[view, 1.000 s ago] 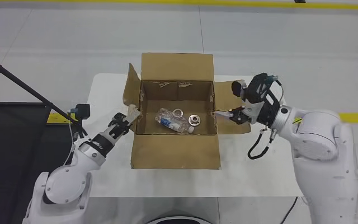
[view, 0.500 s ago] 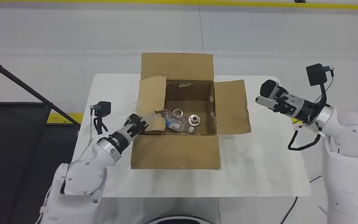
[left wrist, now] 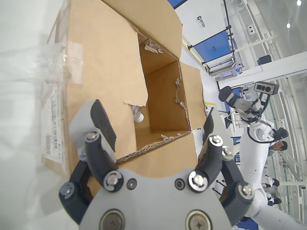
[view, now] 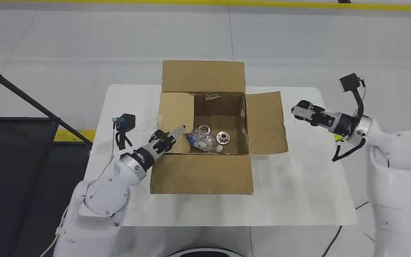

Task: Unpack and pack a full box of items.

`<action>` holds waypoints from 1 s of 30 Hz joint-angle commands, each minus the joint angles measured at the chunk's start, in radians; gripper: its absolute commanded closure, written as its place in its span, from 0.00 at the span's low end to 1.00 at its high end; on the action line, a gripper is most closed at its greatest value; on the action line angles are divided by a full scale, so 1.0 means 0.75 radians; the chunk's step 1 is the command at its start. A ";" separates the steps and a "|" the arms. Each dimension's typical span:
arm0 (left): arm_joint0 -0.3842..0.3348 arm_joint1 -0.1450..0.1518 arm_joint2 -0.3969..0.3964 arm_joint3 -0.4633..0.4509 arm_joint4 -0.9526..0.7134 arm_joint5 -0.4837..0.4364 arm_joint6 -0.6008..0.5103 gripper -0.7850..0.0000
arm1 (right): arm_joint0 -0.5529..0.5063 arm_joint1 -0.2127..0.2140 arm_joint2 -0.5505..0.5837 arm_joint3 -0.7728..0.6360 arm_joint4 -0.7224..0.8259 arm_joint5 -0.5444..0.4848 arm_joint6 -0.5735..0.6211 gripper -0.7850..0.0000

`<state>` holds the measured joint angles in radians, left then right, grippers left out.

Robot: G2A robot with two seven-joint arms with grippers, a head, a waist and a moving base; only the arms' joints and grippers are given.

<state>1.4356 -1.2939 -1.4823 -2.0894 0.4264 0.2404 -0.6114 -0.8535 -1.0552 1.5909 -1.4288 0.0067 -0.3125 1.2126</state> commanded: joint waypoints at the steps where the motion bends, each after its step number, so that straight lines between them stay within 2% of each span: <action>1: -0.004 0.001 0.004 0.005 -0.001 0.007 0.004 0.00 | 0.052 0.000 -0.036 0.102 0.031 0.047 0.040 0.00; 9: -0.016 0.006 0.017 0.011 0.001 0.023 0.011 0.00 | 0.225 -0.008 -0.201 0.390 0.021 0.078 0.139 0.00; 14: -0.020 0.010 0.022 0.013 0.005 0.031 0.013 0.00 | 0.292 -0.021 -0.286 0.482 0.105 0.004 0.208 0.00; 22: 0.000 0.014 -0.016 -0.036 -0.052 0.028 0.048 0.00 | 0.333 -0.033 -0.357 0.452 0.309 -0.092 0.302 0.00; 30: 0.066 0.023 -0.193 -0.096 -0.229 0.022 0.056 0.00 | 0.359 -0.053 -0.476 0.316 0.392 -0.112 0.270 0.00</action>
<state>1.4761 -1.2776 -1.6024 -2.1585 0.2773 0.2599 -0.5641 -0.5865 -1.0925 1.2471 -1.1798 0.2970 -0.3941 1.4215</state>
